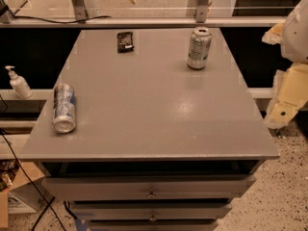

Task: Pick 7up can

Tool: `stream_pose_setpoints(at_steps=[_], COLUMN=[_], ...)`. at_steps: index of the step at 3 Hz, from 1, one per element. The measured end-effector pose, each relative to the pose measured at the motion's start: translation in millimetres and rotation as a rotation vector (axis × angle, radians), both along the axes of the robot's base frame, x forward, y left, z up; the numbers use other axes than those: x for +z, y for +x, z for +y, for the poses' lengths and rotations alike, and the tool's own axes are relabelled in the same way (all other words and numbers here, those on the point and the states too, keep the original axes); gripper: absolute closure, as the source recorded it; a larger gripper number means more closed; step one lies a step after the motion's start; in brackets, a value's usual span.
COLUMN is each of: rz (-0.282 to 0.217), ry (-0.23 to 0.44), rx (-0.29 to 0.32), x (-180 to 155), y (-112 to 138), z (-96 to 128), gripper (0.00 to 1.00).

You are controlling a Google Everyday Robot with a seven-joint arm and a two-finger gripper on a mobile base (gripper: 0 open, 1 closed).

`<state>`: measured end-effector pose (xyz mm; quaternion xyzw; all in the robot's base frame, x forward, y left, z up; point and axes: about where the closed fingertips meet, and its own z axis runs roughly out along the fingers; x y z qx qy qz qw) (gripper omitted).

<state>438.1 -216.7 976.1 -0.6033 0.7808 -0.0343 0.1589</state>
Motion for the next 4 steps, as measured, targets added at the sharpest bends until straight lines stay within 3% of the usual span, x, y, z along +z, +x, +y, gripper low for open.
stream_pose_setpoints(at_steps=[1, 2, 3, 4], rz=[0.0, -0.069, -0.175, -0.263], ry=[0.0, 0.037, 0.15, 0.288], rx=[0.0, -0.051, -0.094, -0.084], x=[0.0, 6.3, 11.4, 16.7], y=[0.0, 12.7, 37.2, 67.5], z=[0.0, 2.2, 4.9, 8.8], gripper=[0.0, 0.0, 0.0, 0.0])
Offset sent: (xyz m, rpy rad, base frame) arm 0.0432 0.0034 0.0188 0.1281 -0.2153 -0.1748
